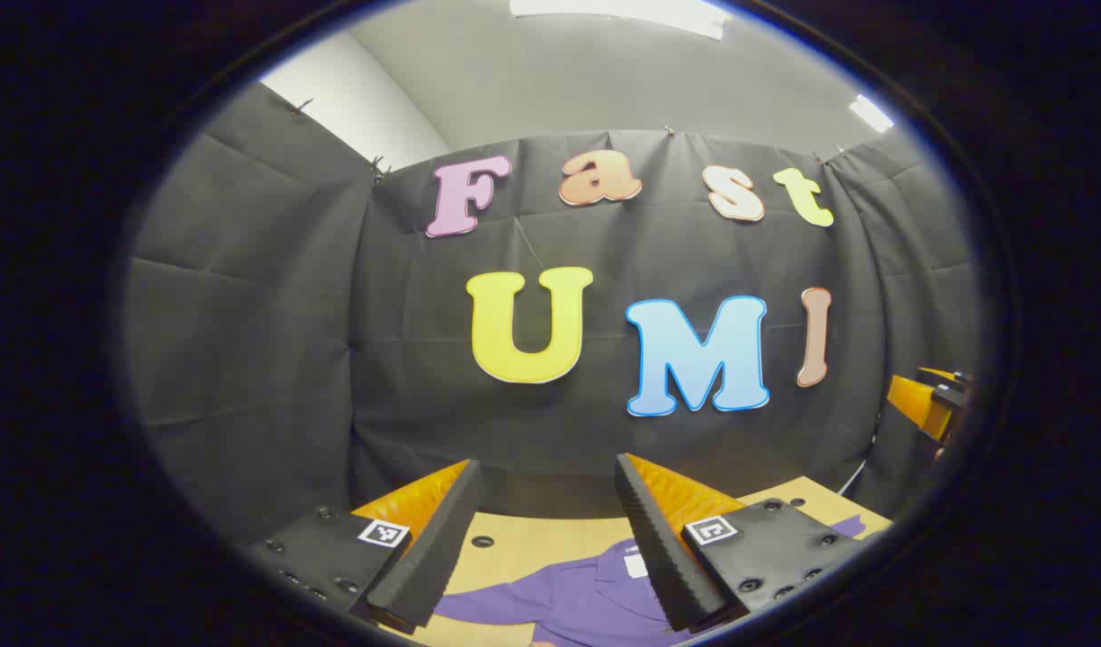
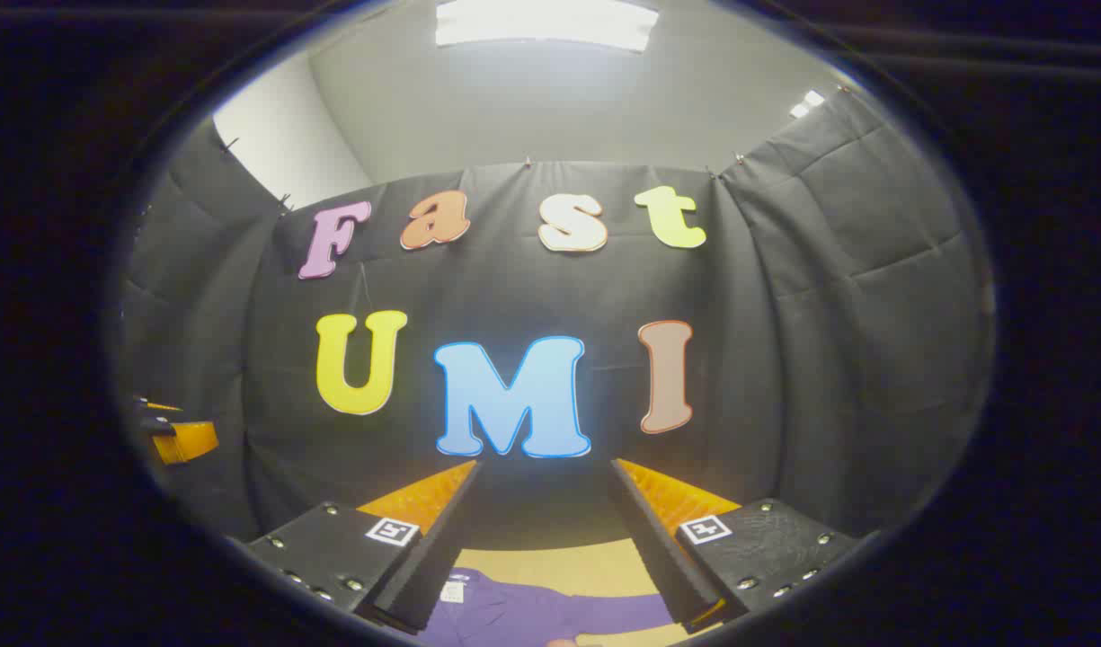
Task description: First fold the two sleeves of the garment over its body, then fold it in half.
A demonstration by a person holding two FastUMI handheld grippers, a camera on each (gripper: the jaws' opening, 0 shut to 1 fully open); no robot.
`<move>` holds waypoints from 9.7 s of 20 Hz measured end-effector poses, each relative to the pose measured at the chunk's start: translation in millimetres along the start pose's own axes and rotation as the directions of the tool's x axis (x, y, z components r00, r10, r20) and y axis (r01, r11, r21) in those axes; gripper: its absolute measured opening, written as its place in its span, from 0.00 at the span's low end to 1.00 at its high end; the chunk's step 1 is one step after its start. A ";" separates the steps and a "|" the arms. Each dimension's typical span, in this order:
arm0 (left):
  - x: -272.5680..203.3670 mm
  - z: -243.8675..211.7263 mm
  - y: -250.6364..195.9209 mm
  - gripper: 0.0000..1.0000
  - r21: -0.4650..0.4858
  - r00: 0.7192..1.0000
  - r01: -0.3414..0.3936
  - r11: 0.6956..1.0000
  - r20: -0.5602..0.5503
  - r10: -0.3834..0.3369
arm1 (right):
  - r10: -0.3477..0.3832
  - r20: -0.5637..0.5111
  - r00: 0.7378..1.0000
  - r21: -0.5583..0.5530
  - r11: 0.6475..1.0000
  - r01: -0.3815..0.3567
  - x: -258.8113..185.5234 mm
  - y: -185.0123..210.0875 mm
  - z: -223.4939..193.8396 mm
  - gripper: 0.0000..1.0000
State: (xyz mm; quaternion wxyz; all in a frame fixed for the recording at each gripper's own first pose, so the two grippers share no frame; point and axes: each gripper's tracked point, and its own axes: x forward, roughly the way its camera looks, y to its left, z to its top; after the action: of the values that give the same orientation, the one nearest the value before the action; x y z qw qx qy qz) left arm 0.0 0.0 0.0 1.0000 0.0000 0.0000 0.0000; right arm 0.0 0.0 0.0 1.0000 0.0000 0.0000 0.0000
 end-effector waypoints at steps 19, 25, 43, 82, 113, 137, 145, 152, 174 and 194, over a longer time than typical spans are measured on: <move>-3.4 -3.7 -32.5 0.94 -0.005 0.998 0.054 0.999 -0.023 -0.054 | -0.040 -0.078 0.996 -0.036 0.999 0.037 5.5 -21.5 -43.1 0.90; -8.1 -7.5 -44.7 0.93 0.018 0.998 0.056 0.998 -0.040 -0.055 | -0.174 -0.179 0.968 -0.071 0.984 0.164 18.1 -108.4 -103.2 0.90; 8.0 -27.9 -103.2 0.94 0.060 0.994 0.020 0.998 -0.111 -0.014 | -0.339 -0.517 0.786 -0.113 0.937 0.330 33.4 -292.5 -328.2 0.90; -0.1 -64.7 -95.6 0.94 0.013 0.971 -0.118 0.993 -0.207 0.119 | -0.219 -0.876 0.431 0.017 0.876 0.481 24.0 -310.9 -539.7 0.14; -93.9 -81.9 130.5 0.94 0.069 0.901 -0.363 0.929 -0.227 0.369 | 0.483 -0.695 0.533 0.387 0.875 -0.289 113.8 262.8 -395.9 0.02; -40.1 -353.2 348.3 0.94 0.021 0.752 -0.411 0.911 -0.557 0.352 | 0.520 -0.793 0.318 0.379 0.829 -0.411 10.8 384.3 -438.5 0.76; -17.1 -458.0 351.9 0.95 0.009 0.662 -0.393 0.920 -0.691 0.290 | 0.505 -0.756 0.416 0.370 0.854 -0.365 17.4 347.6 -385.5 0.76; -26.3 -518.3 355.3 0.95 0.006 0.577 -0.429 0.903 -0.768 0.279 | 0.445 -0.778 0.444 0.348 0.893 -0.285 20.2 302.8 -386.0 0.76; -12.8 -510.1 347.4 0.15 0.157 0.566 -0.387 0.908 -0.738 0.369 | 0.398 -0.786 0.472 0.348 0.917 -0.193 10.6 250.3 -386.1 0.76; 155.2 -319.2 -4.9 0.14 0.038 0.877 0.136 0.990 -0.470 -0.102 | 0.240 -0.776 0.583 0.373 0.920 0.117 -34.7 75.6 -378.9 0.76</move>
State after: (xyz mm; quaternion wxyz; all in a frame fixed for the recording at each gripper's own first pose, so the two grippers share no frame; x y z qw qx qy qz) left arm 155.2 -4.9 -319.2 0.9680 0.0350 0.2407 -0.0616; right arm -34.7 75.6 -378.9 0.8677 0.1962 0.4554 0.0354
